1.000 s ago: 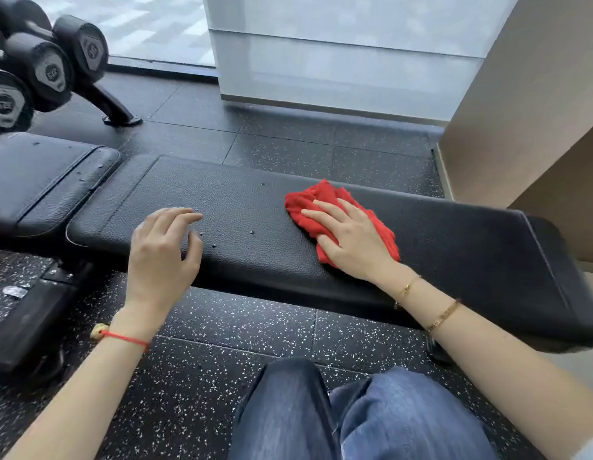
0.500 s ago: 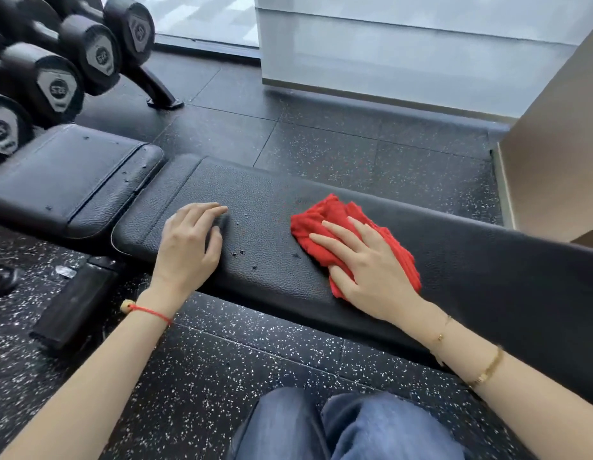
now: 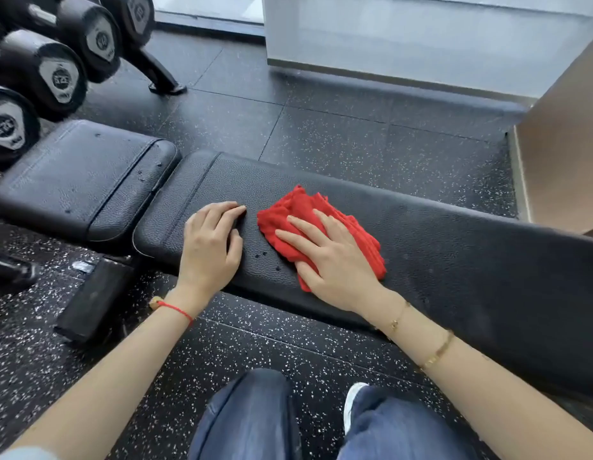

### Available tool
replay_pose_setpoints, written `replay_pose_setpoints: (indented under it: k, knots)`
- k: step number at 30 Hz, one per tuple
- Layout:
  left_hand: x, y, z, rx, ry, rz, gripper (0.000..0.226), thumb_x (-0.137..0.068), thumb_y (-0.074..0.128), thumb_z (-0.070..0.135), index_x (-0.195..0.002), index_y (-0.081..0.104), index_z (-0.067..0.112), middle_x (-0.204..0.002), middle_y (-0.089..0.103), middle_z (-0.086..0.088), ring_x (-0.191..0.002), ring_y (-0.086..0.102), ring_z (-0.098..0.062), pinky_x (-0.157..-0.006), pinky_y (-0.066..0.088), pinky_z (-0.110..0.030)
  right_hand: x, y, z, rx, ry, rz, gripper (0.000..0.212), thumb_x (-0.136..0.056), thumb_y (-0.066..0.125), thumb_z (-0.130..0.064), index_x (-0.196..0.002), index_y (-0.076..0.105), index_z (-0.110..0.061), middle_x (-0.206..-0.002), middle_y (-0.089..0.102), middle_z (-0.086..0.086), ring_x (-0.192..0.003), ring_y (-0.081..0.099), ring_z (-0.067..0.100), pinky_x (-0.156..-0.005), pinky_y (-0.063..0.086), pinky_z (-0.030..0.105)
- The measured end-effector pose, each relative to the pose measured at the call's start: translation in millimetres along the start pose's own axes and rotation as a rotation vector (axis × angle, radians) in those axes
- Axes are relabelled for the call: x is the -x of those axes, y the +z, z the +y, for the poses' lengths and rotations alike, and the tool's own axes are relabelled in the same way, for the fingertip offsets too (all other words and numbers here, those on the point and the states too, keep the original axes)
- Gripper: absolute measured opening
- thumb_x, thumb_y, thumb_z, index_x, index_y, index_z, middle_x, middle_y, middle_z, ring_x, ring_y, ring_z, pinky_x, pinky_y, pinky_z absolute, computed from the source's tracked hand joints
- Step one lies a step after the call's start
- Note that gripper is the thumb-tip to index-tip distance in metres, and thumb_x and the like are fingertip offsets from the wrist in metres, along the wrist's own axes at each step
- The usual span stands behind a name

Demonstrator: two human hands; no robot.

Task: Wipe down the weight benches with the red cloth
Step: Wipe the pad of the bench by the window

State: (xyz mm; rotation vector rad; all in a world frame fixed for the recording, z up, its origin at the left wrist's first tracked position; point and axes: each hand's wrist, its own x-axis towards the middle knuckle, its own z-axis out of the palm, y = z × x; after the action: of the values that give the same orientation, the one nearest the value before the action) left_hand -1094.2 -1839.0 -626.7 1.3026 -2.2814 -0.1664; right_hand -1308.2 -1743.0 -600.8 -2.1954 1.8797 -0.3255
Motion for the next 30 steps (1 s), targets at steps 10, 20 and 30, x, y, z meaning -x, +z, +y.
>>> replay_pose_setpoints:
  k: [10,20,30]
  knots:
    - [-9.5,-7.9,-31.7,-0.002,0.221,-0.043,0.039,-0.092,0.049,0.021,-0.127,0.064,0.013,-0.128,0.062,-0.003,-0.123,0.053,-0.028,-0.107,0.038,-0.045,-42.3,2.6,8.5,0.050,0.483,0.196,0.050,-0.098,0.042,-0.036,-0.148,0.036,-0.040,-0.160,0.027,-0.011,-0.148,0.017,0.032,-0.122,0.007,0.042]
    - [-6.3,-1.1,-39.3,0.034,0.206,-0.010,0.042,-0.090,0.046,0.023,-0.126,0.064,0.015,-0.131,0.062,-0.001,-0.124,0.052,-0.027,-0.107,0.038,-0.047,6.0,33.7,-69.4,0.060,0.282,0.151,0.054,-0.093,0.048,-0.036,-0.146,0.039,-0.041,-0.158,0.031,-0.013,-0.147,0.022,0.030,-0.121,0.015,0.046]
    - [-6.0,2.5,-42.8,0.034,0.203,0.004,0.042,-0.089,0.048,0.027,-0.127,0.063,0.019,-0.130,0.062,0.002,-0.123,0.050,-0.025,-0.106,0.036,-0.043,-17.3,24.3,-51.1,0.082,0.633,0.249,0.052,-0.096,0.044,-0.037,-0.147,0.038,-0.039,-0.159,0.028,-0.010,-0.146,0.020,0.033,-0.122,0.010,0.044]
